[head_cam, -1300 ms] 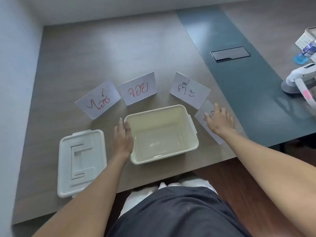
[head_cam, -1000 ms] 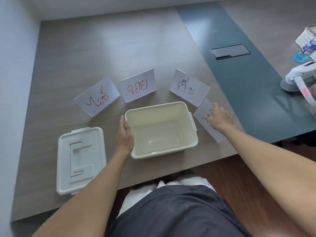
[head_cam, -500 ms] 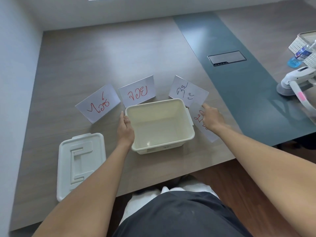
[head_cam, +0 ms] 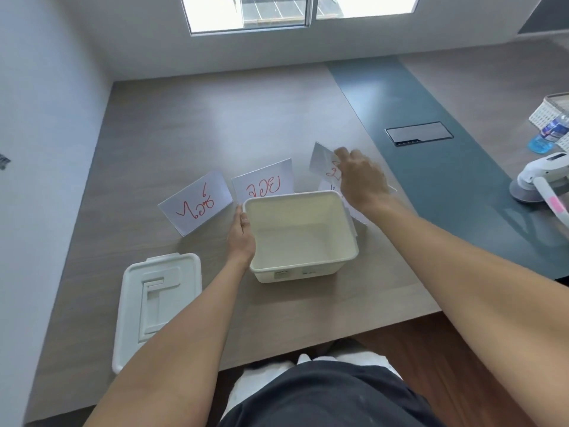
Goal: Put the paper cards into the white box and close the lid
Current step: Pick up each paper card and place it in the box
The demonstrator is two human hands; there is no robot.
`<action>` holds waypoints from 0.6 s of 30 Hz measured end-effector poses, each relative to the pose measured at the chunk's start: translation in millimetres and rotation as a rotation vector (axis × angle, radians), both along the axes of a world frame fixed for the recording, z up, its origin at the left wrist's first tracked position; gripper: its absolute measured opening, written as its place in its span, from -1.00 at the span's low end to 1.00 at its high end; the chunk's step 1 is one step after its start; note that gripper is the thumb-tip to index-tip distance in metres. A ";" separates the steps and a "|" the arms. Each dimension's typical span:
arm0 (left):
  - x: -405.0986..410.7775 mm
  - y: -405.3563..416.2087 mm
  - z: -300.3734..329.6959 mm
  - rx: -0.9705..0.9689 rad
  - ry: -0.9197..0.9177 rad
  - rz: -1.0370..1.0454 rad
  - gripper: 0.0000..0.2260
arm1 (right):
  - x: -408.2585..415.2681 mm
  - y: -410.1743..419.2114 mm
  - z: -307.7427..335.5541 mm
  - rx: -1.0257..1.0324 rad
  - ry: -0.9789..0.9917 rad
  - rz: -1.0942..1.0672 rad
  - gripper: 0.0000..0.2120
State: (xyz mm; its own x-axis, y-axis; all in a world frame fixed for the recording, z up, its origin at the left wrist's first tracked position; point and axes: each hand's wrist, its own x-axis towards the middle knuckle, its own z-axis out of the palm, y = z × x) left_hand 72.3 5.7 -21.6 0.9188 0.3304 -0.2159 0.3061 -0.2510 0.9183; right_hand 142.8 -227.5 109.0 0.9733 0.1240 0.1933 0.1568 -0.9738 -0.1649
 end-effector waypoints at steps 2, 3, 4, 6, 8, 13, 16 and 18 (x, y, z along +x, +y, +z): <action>2.2 1.7 -1.7 -0.011 0.002 -0.011 -0.53 | 1.7 10.6 5.7 0.022 -0.032 0.084 -0.63; 3.0 2.2 -1.8 -0.021 0.000 -0.017 -0.53 | 2.4 16.2 7.6 0.036 -0.033 0.135 -0.65; 4.6 2.8 -2.3 -0.030 -0.002 -0.020 -0.53 | 2.1 21.4 9.9 0.049 -0.023 0.187 -0.67; 7.4 4.2 -3.7 -0.047 0.007 -0.026 -0.53 | 0.8 30.7 14.3 0.101 0.022 0.264 -0.72; 10.4 6.2 -4.8 -0.068 0.013 -0.023 -0.53 | -1.4 37.0 17.9 0.150 0.090 0.323 -0.74; 12.5 6.4 -5.4 -0.140 0.021 -0.012 -0.54 | -11.6 41.2 3.2 0.167 0.356 0.437 -0.79; 14.5 9.1 -11.2 -0.162 0.039 0.000 -0.49 | -22.4 41.5 -26.1 0.134 0.507 0.445 -0.78; 16.2 10.1 -14.4 -0.166 0.057 0.001 -0.49 | -31.8 42.0 -46.0 0.142 0.647 0.449 -0.72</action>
